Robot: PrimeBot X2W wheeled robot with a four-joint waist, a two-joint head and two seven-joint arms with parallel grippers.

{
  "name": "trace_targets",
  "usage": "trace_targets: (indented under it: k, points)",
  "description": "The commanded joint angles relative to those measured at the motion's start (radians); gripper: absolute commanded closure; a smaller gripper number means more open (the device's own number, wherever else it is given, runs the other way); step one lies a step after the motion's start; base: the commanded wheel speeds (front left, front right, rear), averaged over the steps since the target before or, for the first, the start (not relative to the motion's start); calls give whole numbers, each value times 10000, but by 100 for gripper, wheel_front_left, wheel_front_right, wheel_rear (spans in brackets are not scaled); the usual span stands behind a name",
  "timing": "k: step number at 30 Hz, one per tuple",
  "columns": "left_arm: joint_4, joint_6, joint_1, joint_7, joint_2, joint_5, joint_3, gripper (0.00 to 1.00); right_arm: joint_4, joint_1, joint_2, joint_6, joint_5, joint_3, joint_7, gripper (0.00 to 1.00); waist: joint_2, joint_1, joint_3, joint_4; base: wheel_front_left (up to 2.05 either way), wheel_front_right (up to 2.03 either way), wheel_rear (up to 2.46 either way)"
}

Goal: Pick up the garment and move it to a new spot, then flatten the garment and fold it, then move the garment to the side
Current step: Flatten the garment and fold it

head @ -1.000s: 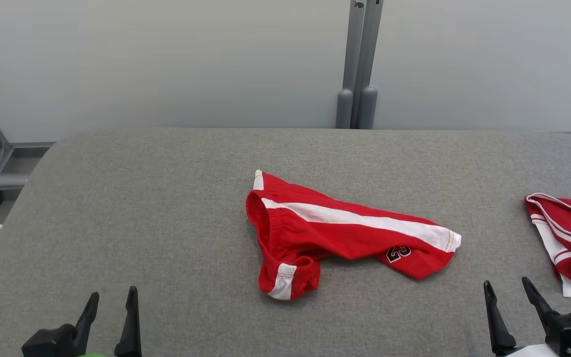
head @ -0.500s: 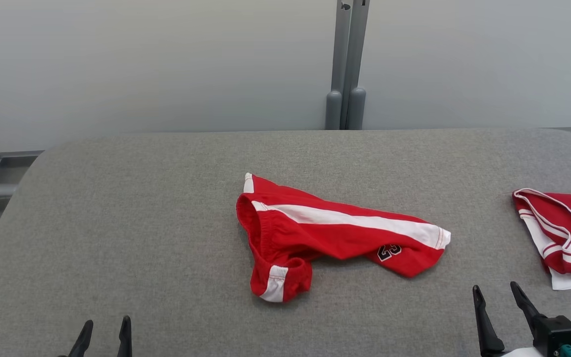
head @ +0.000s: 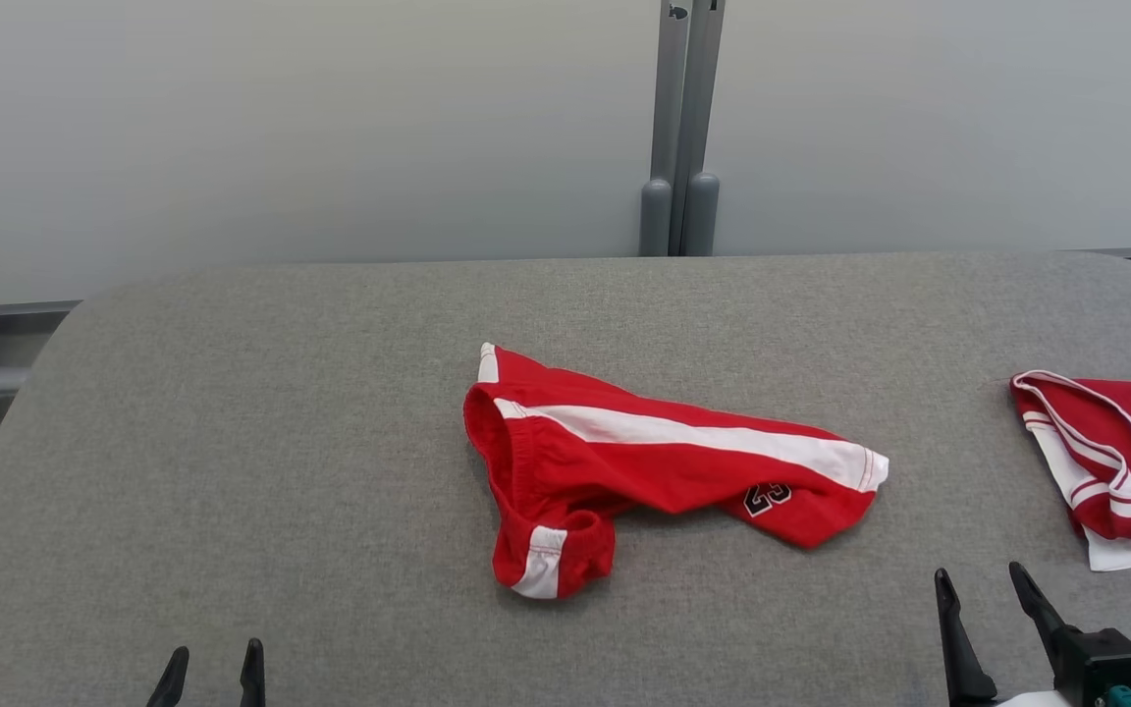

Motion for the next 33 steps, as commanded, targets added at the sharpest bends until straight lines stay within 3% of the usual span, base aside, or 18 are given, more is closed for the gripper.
trace_targets:
  k: [1, 6, 9, 16, 19, 26, 33]
  points:
    - [8, -61, -27, -23, -66, 97, 74, 0, 49, 119, 1, -7, 58, 19, -28, 0, 110, 0, 6, -3, 0, 0, 0]
    - [-163, -199, -369, -25, -362, 209, 20, 0, 464, -213, 29, -5, 636, 17, -28, 0, 110, 0, 127, 7, 0, 0, 0]
    - [-504, -111, -830, 751, -423, 227, -276, 0, 889, -913, -265, -8, 889, 226, 410, 0, 110, 0, 372, 33, 0, 0, 0]
    - [-2328, 663, -2371, 4519, -522, 53, -814, 0, 826, -3144, -1217, -10, 1811, 1166, 4066, 0, 110, 0, 1598, -78, 0, 0, 0]
    - [-2673, 854, -3144, 5775, -401, 169, -1024, 0, 732, -3967, -1310, -8, 1900, 1438, 5418, 0, 110, 0, 2048, -121, 0, 0, 0]
    - [-2105, 1115, -4926, 7755, -929, -382, -1307, 0, 918, -5384, -1193, -4, 2358, 1728, 8019, 0, 110, 0, 2855, -180, 0, 0, 0]
    - [-1381, 1446, -6512, 9721, -1168, -993, -1368, 0, 1274, -6361, -1281, -4, 3137, 1894, 9824, 0, 110, 0, 3301, -216, 0, 0, 0]
